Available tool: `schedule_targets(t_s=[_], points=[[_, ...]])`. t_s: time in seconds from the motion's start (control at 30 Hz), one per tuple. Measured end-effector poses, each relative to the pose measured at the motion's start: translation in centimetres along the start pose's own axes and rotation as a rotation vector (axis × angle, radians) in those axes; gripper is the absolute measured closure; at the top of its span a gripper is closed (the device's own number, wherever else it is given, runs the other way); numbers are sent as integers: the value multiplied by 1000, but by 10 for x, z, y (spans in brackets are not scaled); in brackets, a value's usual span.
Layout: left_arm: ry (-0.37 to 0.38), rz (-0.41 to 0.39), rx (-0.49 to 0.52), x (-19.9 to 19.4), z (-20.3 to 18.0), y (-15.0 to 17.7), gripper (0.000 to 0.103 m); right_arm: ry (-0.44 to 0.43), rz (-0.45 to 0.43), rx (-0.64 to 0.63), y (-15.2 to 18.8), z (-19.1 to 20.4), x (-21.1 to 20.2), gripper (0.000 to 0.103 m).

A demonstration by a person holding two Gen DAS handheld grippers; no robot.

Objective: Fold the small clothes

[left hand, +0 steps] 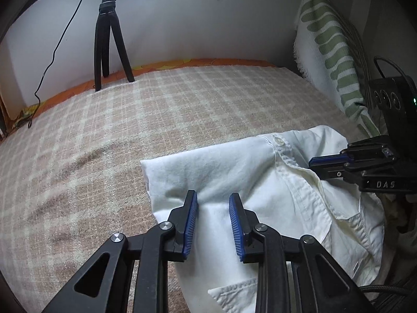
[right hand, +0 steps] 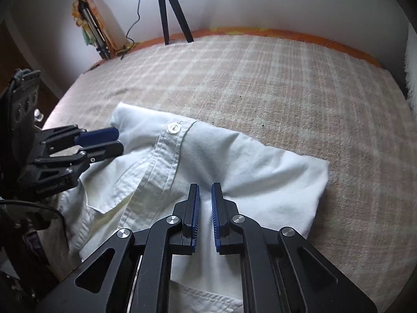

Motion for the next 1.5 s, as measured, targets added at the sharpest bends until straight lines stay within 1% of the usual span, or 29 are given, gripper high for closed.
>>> schedule_targets(t_s=[0.07,0.13,0.2,0.23,0.3,0.33,0.4,0.43,0.47,0.53,0.57,0.6,0.67,0.7,0.73,0.8,0.97,1.07,1.13,1.2,1.23,1.3,1.33,1.37,1.4,1.43,1.47,1.5], points=[[-6,-2,-10,-5,2,-3,78,-15,-7,11,-1,-1,-5,96],[-18,-14,-30,-11,7,-6,78,-30,-44,41,2,-13,-18,96],[-19,-27,-77,-18,17,-9,78,-8,-82,113,4,-33,-31,94],[-12,-34,-110,-22,23,-10,79,0,-96,170,7,-50,-36,93],[11,-43,-161,-29,34,-12,78,6,-105,249,13,-72,-43,93],[-39,-29,-204,-33,39,-12,75,25,-111,287,16,-84,-46,93],[-15,-42,-250,-40,45,-12,72,73,-103,327,21,-100,-51,86],[4,-50,-276,-45,48,-11,71,92,-105,343,23,-105,-54,86],[11,-58,-285,-48,49,-11,71,86,-115,357,25,-109,-58,86],[15,-61,-291,-51,48,-11,69,19,-139,378,28,-113,-66,86],[25,-55,-299,-51,48,-9,67,-7,-143,384,28,-112,-68,84],[36,-47,-310,-51,48,-8,63,-31,-138,388,29,-112,-69,75],[71,-33,-342,-49,47,-5,57,-65,-121,397,28,-107,-66,65],[95,-23,-356,-49,48,-2,50,-85,-116,400,31,-106,-67,63],[118,-10,-372,-48,48,1,44,-111,-108,404,35,-103,-67,63],[160,17,-411,-46,51,9,44,-162,-90,420,43,-100,-66,63],[254,52,-560,-42,65,30,45,-293,-74,510,75,-107,-63,62],[330,89,-670,-32,70,44,53,-340,-54,532,88,-107,-60,60],[356,93,-710,-28,70,49,61,-376,-48,538,93,-105,-56,60],[368,86,-725,-27,69,50,64,-401,-52,543,93,-104,-56,60],[379,89,-733,-25,68,51,68,-418,-50,547,93,-102,-54,60],[396,92,-751,-22,67,52,69,-446,-34,559,93,-98,-50,60],[391,90,-746,-22,65,51,69,-450,-34,554,92,-94,-49,60],[406,111,-733,-22,63,50,70,-453,-30,549,90,-91,-47,60],[390,110,-714,-23,60,48,73,-455,-26,544,88,-88,-46,61],[373,109,-695,-23,57,47,74,-452,-23,542,87,-85,-46,64],[358,107,-679,-24,56,45,76,-451,-20,542,86,-83,-46,69],[349,104,-668,-23,54,43,80,-440,-17,540,84,-79,-44,75]])
Point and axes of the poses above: each gripper's, at about its wrist camera, not at the fingertips, and x roughly the way its jaws point, z to its left, y to its underside, the point moved 1 cm from there along x, roughly the way its jaws point, and after that the axes turned 2 degrees about y, right-handed, at the moved point
